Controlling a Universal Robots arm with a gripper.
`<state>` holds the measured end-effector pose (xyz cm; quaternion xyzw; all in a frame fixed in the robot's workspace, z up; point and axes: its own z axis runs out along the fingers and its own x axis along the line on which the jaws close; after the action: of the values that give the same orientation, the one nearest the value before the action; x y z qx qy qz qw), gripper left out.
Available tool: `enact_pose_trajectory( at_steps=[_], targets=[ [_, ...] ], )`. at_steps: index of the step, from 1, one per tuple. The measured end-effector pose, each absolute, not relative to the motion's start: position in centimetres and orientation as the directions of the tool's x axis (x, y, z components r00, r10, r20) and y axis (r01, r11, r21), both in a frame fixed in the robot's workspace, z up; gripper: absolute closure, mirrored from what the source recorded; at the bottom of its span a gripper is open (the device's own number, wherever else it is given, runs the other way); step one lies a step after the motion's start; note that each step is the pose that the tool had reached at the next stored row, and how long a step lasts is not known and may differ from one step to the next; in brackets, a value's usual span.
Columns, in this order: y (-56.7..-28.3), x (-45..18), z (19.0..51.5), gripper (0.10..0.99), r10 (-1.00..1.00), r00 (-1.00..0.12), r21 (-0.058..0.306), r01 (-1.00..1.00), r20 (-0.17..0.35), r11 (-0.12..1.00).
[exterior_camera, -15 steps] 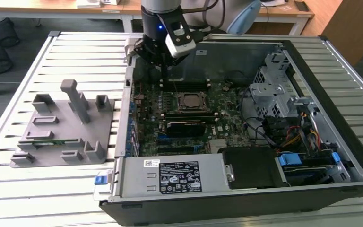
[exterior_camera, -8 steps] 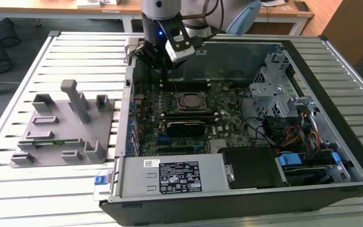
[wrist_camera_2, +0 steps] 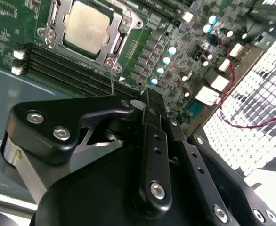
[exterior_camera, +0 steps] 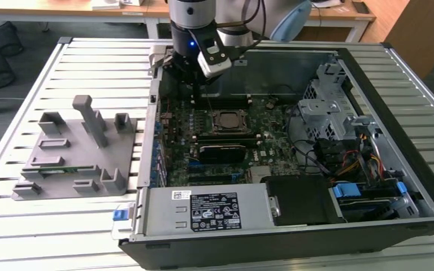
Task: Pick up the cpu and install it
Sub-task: 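Install the first cpu locking lever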
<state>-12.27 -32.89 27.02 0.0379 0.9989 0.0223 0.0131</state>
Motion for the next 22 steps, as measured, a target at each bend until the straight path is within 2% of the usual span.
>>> enact_pose_trajectory(
  at_steps=[22],
  targets=[
    [-31.3, -10.2, 26.0, 0.980, 0.076, -0.997, 0.046, 0.075, -0.024, 0.996]
  ],
)
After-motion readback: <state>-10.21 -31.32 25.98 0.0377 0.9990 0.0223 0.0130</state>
